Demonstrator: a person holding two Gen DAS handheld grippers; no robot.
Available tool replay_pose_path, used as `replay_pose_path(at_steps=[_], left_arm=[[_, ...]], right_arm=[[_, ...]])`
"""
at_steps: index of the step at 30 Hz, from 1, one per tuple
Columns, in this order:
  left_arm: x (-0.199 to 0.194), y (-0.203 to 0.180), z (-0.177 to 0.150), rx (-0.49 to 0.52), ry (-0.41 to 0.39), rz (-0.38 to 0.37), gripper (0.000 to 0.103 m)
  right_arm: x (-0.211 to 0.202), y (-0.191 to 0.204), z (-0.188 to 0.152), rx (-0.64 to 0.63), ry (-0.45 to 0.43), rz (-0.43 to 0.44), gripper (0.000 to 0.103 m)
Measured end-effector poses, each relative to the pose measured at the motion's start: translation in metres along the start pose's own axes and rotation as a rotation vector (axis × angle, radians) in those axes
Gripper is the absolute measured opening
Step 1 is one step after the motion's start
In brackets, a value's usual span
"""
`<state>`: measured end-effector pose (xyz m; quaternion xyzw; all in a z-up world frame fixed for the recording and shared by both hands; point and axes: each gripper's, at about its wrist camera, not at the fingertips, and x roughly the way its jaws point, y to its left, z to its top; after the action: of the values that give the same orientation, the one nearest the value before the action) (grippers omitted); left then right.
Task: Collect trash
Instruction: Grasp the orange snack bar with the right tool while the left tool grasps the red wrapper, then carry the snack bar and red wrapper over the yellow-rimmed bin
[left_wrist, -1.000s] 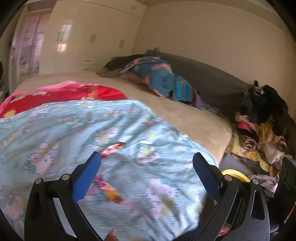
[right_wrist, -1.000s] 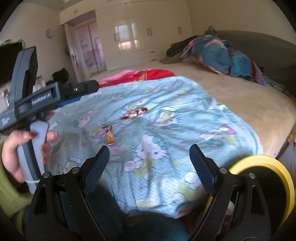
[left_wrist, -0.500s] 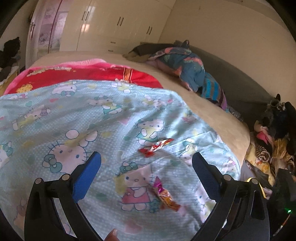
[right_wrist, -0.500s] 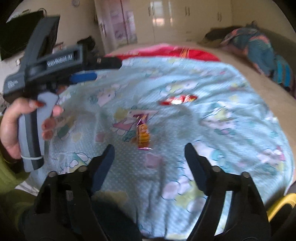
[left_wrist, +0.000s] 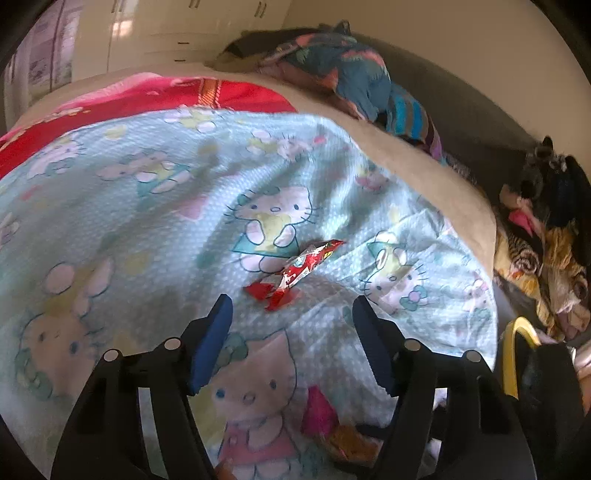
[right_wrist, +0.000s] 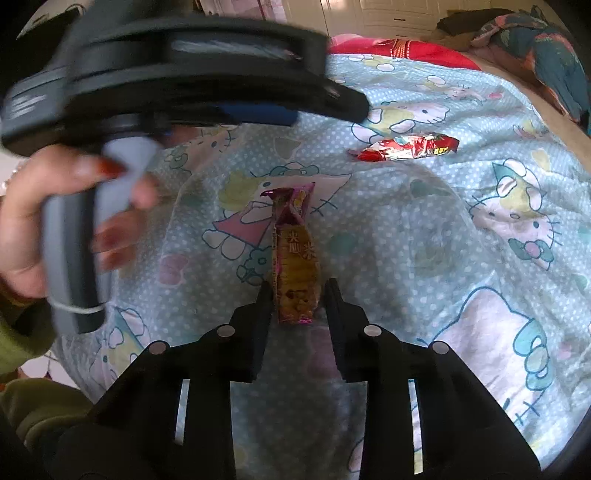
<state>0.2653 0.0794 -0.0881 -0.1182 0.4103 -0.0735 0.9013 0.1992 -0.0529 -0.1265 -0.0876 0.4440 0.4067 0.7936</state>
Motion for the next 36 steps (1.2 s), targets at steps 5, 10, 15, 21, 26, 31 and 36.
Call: replay_pose_path(at_steps=[5, 10, 15, 21, 26, 31, 36], left_arm=[[0.033, -0.002, 0.010, -0.003, 0.048, -0.023, 0.059], [0.065, -0.004, 0.015, -0.002, 0.101, 0.005, 0.050], [0.075, 0.000, 0.010, -0.027, 0.106, 0.050, 0.018], [0.062, -0.018, -0.001, 0.070, 0.088, 0.073, 0.009], [0.034, -0.028, -0.014, 0.043, 0.043, 0.021, 0.008], [0.008, -0.050, -0.025, 0.058, -0.001, -0.032, 0.007], [-0.012, -0.081, -0.034, 0.103, -0.026, -0.088, 0.007]], right_arm=[[-0.017, -0.003, -0.015, 0.004, -0.022, -0.027, 0.021], [-0.050, -0.020, -0.039, 0.113, -0.084, -0.043, 0.021], [-0.079, -0.033, -0.058, 0.200, -0.139, -0.052, 0.021], [-0.103, -0.041, -0.069, 0.252, -0.206, -0.062, 0.021], [-0.122, -0.053, -0.070, 0.280, -0.253, -0.076, 0.021], [-0.144, -0.059, -0.081, 0.309, -0.287, -0.101, 0.021], [-0.159, -0.068, -0.088, 0.339, -0.312, -0.125, 0.021]])
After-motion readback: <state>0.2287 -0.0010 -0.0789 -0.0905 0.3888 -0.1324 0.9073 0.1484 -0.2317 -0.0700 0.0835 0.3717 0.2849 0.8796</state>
